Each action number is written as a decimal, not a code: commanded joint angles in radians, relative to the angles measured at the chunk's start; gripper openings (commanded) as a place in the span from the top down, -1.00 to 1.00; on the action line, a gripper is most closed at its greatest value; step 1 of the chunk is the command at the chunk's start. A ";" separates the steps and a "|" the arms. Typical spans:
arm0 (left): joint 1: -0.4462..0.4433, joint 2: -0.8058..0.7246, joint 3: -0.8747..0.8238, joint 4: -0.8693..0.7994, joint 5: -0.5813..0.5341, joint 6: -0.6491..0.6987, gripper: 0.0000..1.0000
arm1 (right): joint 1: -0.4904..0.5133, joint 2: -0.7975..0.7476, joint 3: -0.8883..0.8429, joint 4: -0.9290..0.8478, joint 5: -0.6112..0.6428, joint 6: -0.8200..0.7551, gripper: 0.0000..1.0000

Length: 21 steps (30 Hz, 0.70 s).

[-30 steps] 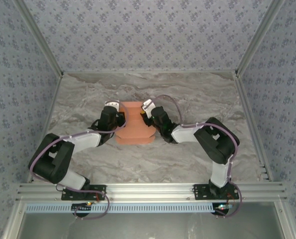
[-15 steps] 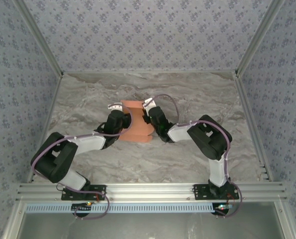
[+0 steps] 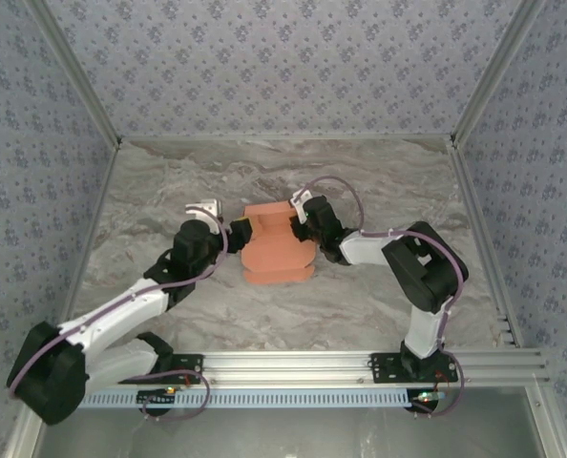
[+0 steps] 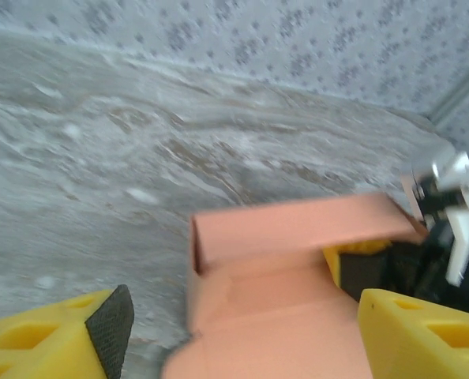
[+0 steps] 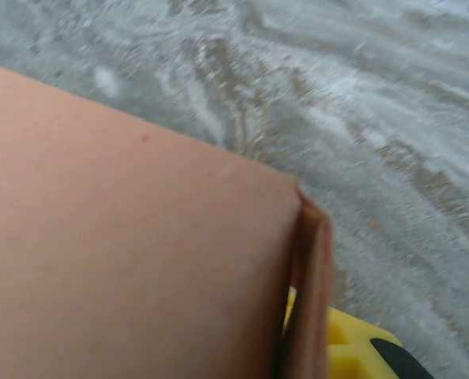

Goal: Fold the paper box

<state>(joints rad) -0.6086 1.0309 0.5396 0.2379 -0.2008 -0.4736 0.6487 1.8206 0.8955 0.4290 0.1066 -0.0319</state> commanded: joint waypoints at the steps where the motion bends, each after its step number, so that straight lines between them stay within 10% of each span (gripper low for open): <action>1: 0.038 -0.004 0.052 -0.158 -0.103 0.004 -0.67 | 0.010 -0.017 -0.025 -0.070 -0.174 -0.062 0.63; 11: 0.136 0.242 0.056 -0.070 0.172 -0.012 -0.71 | -0.008 0.062 -0.102 0.138 -0.301 -0.153 0.45; 21: 0.085 0.287 0.026 -0.043 0.161 -0.050 -0.65 | -0.006 0.081 -0.230 0.384 -0.208 -0.125 0.12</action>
<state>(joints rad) -0.5087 1.3006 0.5777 0.1947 -0.0631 -0.5152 0.6392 1.8889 0.6956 0.7551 -0.1333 -0.1493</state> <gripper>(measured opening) 0.829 0.426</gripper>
